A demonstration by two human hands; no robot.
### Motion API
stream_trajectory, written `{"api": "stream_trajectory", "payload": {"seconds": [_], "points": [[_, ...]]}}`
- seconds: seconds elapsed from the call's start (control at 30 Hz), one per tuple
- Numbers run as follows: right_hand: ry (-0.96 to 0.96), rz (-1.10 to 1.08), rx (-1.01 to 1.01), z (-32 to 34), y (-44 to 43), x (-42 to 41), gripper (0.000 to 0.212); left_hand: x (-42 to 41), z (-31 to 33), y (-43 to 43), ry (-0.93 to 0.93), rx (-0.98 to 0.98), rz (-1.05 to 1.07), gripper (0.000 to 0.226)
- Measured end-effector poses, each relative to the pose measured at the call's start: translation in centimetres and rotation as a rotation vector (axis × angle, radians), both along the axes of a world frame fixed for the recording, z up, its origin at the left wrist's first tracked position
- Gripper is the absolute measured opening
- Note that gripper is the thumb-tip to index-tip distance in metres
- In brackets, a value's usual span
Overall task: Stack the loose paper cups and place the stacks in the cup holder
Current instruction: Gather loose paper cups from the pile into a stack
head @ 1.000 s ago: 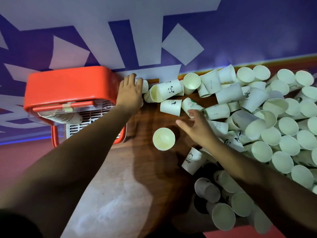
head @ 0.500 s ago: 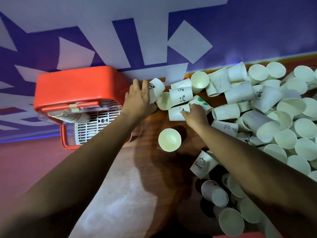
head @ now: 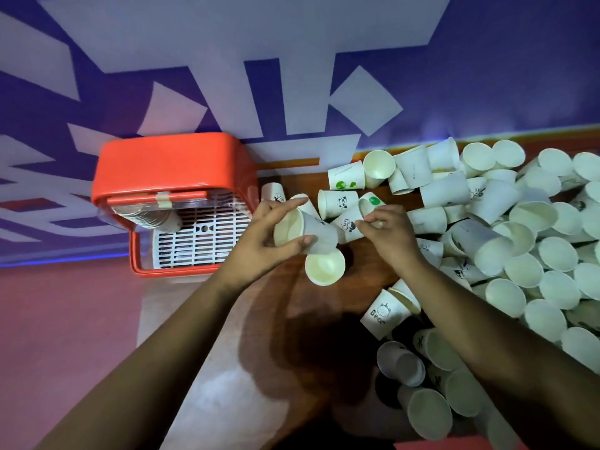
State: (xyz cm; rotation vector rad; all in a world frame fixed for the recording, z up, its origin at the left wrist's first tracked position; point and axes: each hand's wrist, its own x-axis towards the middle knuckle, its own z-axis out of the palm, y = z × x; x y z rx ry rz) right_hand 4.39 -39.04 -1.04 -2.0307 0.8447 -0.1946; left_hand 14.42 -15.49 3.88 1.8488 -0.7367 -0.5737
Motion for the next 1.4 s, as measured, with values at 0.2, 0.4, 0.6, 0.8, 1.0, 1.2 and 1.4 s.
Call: {"api": "stream_trajectory", "payload": {"seconds": [0.2, 0.4, 0.6, 0.8, 1.0, 1.2, 1.4], "points": [[-0.006, -0.056, 0.057, 3.0, 0.6, -1.8, 0.016, -1.0, -0.6, 0.2, -0.061, 0.167, -0.141, 0.08], [-0.106, -0.059, 0.065, 4.3, 0.9, -3.8, 0.011, -2.7, -3.9, -0.8, -0.155, 0.34, -0.244, 0.08], [-0.16, -0.016, 0.18, 5.5, 1.9, -5.9, 0.059, -5.6, -5.6, -1.3, 0.097, 0.321, -0.207, 0.107], [-0.093, 0.187, 0.165, 6.0, 3.6, -6.5, 0.078, -4.5, -6.6, 2.6, 0.134, 0.495, -0.176, 0.114], [0.065, 0.457, -0.072, 3.7, 6.3, -6.1, 0.091, -2.8, -6.3, 4.2, 0.011, 0.561, 0.083, 0.052], [0.111, 0.662, -0.267, 1.5, 7.1, -6.1, 0.093, -1.0, -6.1, 1.1, -0.166, 0.608, 0.108, 0.047], [0.113, 0.389, -0.154, 0.9, 2.5, -5.1, 0.063, 1.5, -6.7, -2.7, -0.525, 0.611, -0.111, 0.05]]}}
